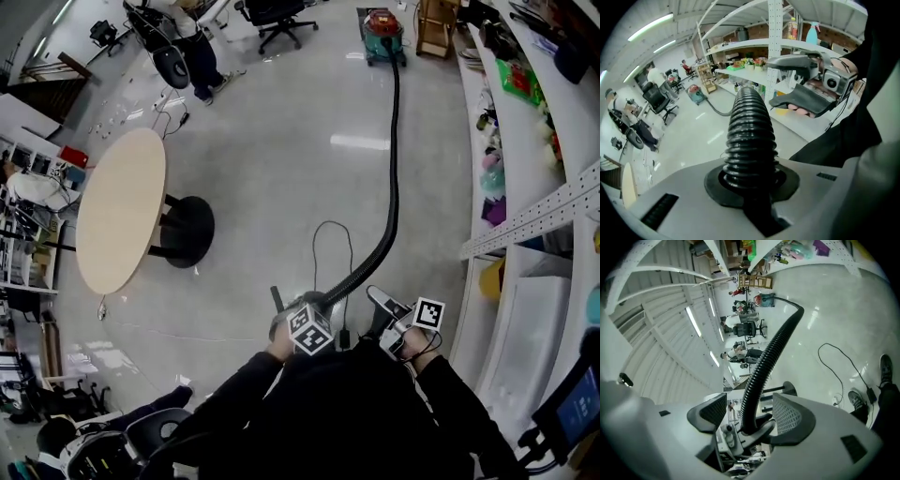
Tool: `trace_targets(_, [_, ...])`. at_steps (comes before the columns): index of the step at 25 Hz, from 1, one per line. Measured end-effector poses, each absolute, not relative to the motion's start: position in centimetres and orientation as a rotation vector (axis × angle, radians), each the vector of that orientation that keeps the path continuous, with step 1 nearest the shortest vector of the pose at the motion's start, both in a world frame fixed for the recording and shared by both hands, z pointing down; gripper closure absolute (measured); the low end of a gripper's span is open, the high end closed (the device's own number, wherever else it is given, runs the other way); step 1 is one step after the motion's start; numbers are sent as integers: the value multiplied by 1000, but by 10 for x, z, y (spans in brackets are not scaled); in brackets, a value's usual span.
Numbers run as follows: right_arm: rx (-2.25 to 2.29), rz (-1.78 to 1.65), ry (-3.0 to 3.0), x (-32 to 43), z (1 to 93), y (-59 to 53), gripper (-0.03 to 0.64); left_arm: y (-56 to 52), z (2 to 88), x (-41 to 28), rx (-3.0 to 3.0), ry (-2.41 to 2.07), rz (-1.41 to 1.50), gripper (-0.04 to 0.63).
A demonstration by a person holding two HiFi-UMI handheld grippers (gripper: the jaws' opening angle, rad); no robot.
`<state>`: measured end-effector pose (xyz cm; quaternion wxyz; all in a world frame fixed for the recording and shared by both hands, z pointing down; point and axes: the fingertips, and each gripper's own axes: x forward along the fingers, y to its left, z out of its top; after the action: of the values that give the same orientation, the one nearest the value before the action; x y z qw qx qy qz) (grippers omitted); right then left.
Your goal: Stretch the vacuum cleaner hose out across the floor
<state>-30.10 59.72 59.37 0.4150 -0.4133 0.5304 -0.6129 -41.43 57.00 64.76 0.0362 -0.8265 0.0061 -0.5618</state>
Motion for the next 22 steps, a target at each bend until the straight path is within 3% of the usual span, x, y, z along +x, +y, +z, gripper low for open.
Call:
trace_targets(8, [-1164,-1648,1374,-380,612,613,314,613,654,-456,-2339,-95,-1536,514])
trace_targets(16, [-1274,-1519,1320,-445,586,572,315,603,633,-512,-2410,-23,-1323,511])
trace_targets(19, [-1371,-1484,1420,-477,578,561,391,604,626,-537,-2474,12,-1292,503])
trace_targets(20, [-1383,-1463,1435,-485,574,557,405,607,625,-544,-2505,6,-1279,492])
trace_targets(22, [-1417,-1406,1417,-489,564,553,419,612,620,-558,-2543,-12,-1233,384])
